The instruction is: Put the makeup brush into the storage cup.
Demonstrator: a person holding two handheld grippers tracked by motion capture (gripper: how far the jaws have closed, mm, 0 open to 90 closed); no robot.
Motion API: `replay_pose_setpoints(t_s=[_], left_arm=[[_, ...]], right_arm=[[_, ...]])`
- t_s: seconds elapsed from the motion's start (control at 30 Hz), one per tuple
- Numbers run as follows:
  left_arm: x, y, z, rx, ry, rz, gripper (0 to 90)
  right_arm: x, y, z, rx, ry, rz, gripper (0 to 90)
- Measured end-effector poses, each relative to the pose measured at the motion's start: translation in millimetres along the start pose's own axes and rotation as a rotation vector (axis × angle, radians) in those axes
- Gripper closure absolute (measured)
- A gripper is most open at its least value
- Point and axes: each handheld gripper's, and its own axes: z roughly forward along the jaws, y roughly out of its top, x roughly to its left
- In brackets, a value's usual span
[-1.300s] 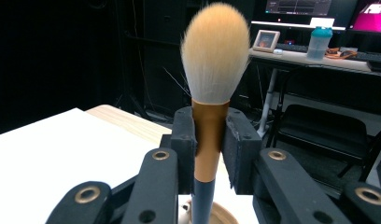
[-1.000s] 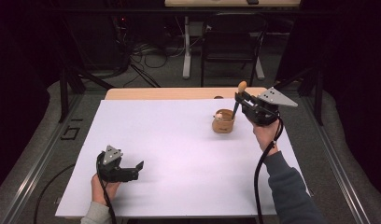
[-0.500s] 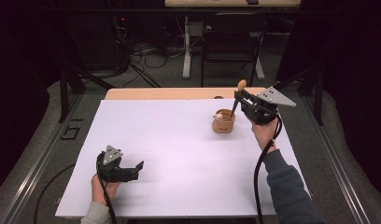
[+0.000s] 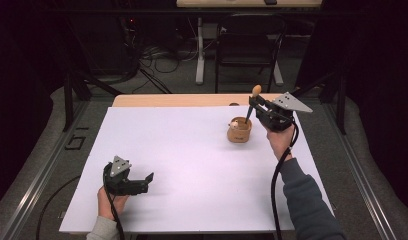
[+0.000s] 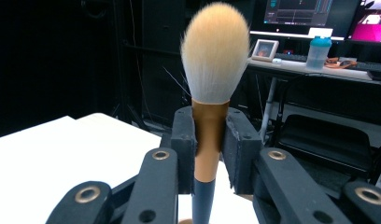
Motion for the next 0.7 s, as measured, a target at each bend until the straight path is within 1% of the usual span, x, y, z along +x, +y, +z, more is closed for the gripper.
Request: replay_pose_setpoints(t_s=[0.23, 0.27, 0.5, 0.7], left_arm=[[-0.1, -0.3, 0.0, 0.001, 0.003, -0.005, 0.0], [-0.2, -0.3, 0.0, 0.001, 0.003, -0.004, 0.0], [-0.1, -0.5, -0.6, -0.001, 0.004, -0.007, 0.1], [-1.0, -0.4, 0.0, 0.003, 0.001, 0.002, 0.0]], right_arm=[[-0.3, -3.7, 7.1, 0.005, 0.003, -0.001, 76.3], [-0.4, -4.2, 7.6, 0.013, 0.001, -0.005, 76.3], [-2.3, -8.9, 13.3, 0.029, 0.005, 0.007, 76.3], [-2.3, -12.1, 17.5, 0.042, 0.017, 0.011, 76.2]])
